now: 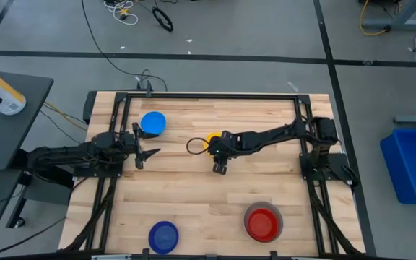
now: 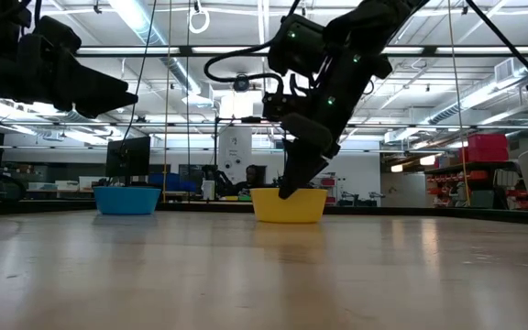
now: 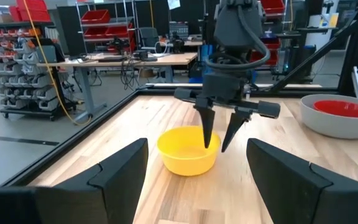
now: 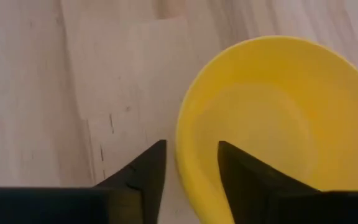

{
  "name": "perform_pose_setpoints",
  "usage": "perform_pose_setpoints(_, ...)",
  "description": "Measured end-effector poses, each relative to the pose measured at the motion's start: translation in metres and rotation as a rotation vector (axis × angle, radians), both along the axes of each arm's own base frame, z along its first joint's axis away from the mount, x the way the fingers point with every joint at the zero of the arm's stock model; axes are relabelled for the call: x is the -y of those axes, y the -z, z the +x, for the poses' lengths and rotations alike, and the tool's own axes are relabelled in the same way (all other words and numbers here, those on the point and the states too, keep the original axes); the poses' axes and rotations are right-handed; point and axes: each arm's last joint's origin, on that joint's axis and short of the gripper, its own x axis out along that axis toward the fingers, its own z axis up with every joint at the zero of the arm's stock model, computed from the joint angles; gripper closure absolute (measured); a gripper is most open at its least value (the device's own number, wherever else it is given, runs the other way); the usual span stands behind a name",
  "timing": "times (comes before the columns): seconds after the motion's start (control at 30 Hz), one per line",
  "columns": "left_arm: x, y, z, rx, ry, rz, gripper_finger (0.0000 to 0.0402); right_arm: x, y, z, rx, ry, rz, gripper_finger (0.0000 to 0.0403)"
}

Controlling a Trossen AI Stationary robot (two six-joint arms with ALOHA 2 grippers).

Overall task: Nest bowls inside each other
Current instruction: Stack the yellow bowl on the red bowl

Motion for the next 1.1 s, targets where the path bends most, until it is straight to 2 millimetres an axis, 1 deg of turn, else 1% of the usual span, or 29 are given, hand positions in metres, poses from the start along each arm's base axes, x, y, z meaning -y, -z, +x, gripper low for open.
perform_pose_setpoints(0.07, 0.000, 0.000, 0.000, -0.004, 0.000, -0.001, 0.0123, -0.001, 0.000, 0.000, -0.006, -0.007, -0.006, 0.0301)
perform_pose_setpoints(0.17, 0.000, 0.000, 0.000, -0.002, 0.000, -0.004, 0.0123, -0.004, 0.000, -0.001, -0.013, -0.017, -0.010, 0.0376)
perform_pose_setpoints(0.2, 0.000, 0.000, 0.000, -0.001, 0.000, -0.007, 0.0123, -0.005, 0.000, -0.001, -0.015, -0.021, -0.018, 0.0388)
perform_pose_setpoints(0.3, 0.000, 0.000, 0.000, -0.001, 0.000, -0.009, 0.0123, -0.009, 0.000, -0.001, -0.012, -0.028, -0.031, 0.0396)
perform_pose_setpoints(0.37, 0.000, 0.000, 0.000, -0.001, 0.000, -0.009, 0.0123, -0.016, 0.000, 0.000, -0.005, -0.029, -0.067, 0.0398)
perform_pose_setpoints(0.5, 0.000, 0.000, 0.000, -0.001, 0.000, -0.009, 0.0123, -0.037, -0.004, 0.000, 0.027, -0.046, -0.172, 0.0399)
perform_pose_setpoints(0.63, 0.000, 0.000, 0.000, 0.000, 0.000, -0.009, 0.0123, -0.064, -0.021, -0.002, 0.109, -0.084, -0.219, 0.0400)
perform_pose_setpoints(0.73, 0.000, 0.000, 0.000, 0.001, 0.000, -0.009, 0.0123, -0.084, -0.039, -0.012, 0.155, -0.097, -0.228, 0.0401)
perform_pose_setpoints(0.83, 0.000, 0.000, 0.000, 0.002, 0.001, -0.016, 0.0123, -0.105, -0.059, -0.029, 0.187, -0.091, -0.225, 0.0401)
perform_pose_setpoints(0.97, 0.000, 0.000, 0.000, 0.003, 0.001, -0.019, 0.0123, -0.129, -0.080, -0.060, 0.184, -0.048, -0.190, 0.0401)
perform_pose_setpoints(1.1, 0.000, 0.000, 0.000, 0.004, 0.001, -0.019, 0.0123, -0.154, -0.090, -0.092, 0.143, 0.005, -0.119, 0.0402)
